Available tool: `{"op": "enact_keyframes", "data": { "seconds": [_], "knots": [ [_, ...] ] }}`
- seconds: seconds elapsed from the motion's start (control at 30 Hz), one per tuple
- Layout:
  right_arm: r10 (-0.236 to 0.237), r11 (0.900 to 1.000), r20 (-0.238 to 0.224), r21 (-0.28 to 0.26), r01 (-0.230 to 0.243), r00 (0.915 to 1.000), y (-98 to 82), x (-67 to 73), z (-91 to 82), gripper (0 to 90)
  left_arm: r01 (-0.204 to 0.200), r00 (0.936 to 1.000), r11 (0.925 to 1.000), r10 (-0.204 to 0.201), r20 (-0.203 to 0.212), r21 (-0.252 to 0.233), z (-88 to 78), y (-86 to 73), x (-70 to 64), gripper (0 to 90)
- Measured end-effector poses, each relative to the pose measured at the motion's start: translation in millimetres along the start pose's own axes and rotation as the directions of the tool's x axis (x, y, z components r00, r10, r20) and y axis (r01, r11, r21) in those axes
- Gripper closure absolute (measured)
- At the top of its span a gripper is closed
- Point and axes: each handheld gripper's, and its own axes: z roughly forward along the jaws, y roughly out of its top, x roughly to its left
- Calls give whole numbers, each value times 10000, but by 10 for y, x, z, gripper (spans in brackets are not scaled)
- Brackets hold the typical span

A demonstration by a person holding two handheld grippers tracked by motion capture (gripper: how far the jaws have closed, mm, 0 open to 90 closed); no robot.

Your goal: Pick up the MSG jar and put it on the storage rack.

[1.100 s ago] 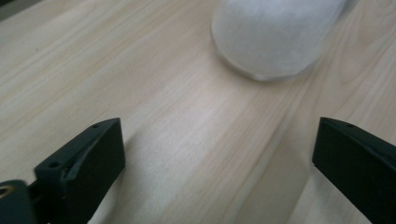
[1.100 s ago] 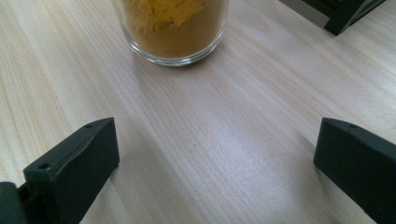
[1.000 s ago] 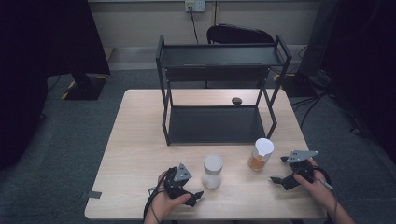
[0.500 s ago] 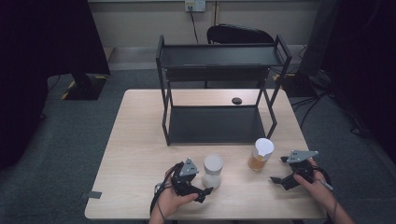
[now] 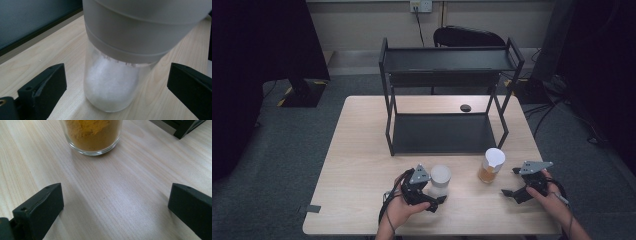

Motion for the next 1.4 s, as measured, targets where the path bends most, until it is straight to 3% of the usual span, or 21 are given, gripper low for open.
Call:
{"op": "enact_keyframes", "data": {
  "seconds": [0.33,0.6,1.1,1.33,1.4],
  "knots": [
    [1,10000,2,0,-1,10000,0,1,0,0,119,9999,9996,-118,40,-269,32,55,1,43],
    [-1,10000,4,-3,1,10000,-1,1,0,0,-65,9999,9996,68,120,-282,71,114,-6,93],
    [0,10000,3,0,0,10000,0,1,0,0,-70,9999,9989,77,138,-460,100,135,11,279],
    [-2,10000,4,-2,2,10000,0,1,0,0,-610,9981,9980,610,25,-150,92,224,-17,318],
    [-1,10000,3,-1,1,10000,0,1,0,0,-601,9982,9981,600,-87,-150,91,232,-44,325]
  ]
}}
